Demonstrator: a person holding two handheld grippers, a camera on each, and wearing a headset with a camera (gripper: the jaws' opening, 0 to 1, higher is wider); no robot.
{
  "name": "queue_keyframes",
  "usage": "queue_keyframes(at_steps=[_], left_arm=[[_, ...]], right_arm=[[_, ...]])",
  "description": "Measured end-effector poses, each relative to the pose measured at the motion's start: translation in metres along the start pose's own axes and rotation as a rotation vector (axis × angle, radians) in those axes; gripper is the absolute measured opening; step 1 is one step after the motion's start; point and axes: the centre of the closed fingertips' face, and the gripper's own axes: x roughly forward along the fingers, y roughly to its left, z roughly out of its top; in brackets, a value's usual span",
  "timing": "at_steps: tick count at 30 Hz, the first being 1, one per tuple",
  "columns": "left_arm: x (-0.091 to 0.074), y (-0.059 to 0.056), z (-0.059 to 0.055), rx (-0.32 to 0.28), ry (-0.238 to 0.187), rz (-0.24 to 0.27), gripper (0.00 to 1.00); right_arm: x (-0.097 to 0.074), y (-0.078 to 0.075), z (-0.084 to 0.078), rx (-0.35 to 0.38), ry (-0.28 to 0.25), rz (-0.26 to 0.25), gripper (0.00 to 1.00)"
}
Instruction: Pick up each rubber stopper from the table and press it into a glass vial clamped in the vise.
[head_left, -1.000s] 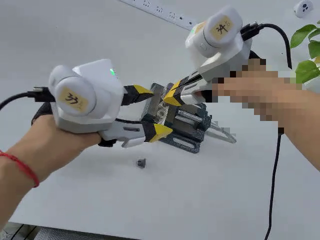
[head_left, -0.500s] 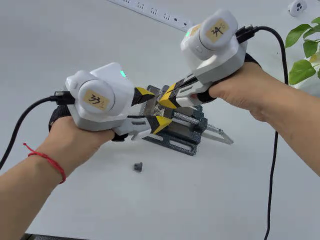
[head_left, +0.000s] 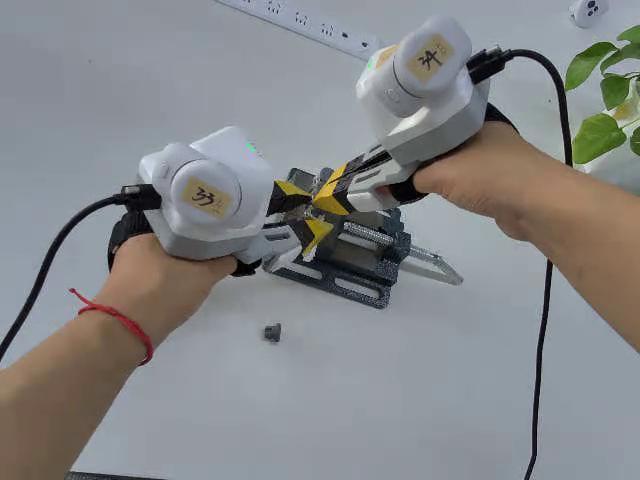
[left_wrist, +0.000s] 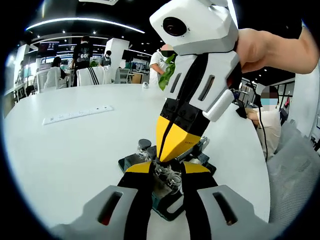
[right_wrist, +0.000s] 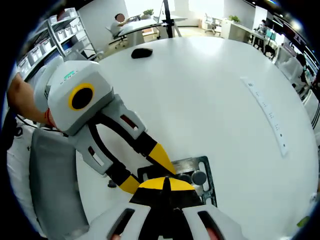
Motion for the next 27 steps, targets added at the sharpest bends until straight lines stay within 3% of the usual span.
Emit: queue_keyframes(at_steps=[5, 16, 27], left_arm=[[0.003, -0.002, -0.001, -0.009, 0.001, 0.004, 0.17], [0.004, 0.006, -0.002, -0.061, -0.014, 0.031, 0.10], [0.004, 0.009, -0.001, -0.044, -0.022, 0.043, 0.08]], right_arm=[[0.000, 0.000, 0.000, 0.001, -0.003, 0.001, 0.00], [0.000, -0.001, 0.000, 0.005, -0.010, 0.003, 0.00], [0.000, 0.000, 0.000, 0.006, -0.012, 0.004, 0.00]])
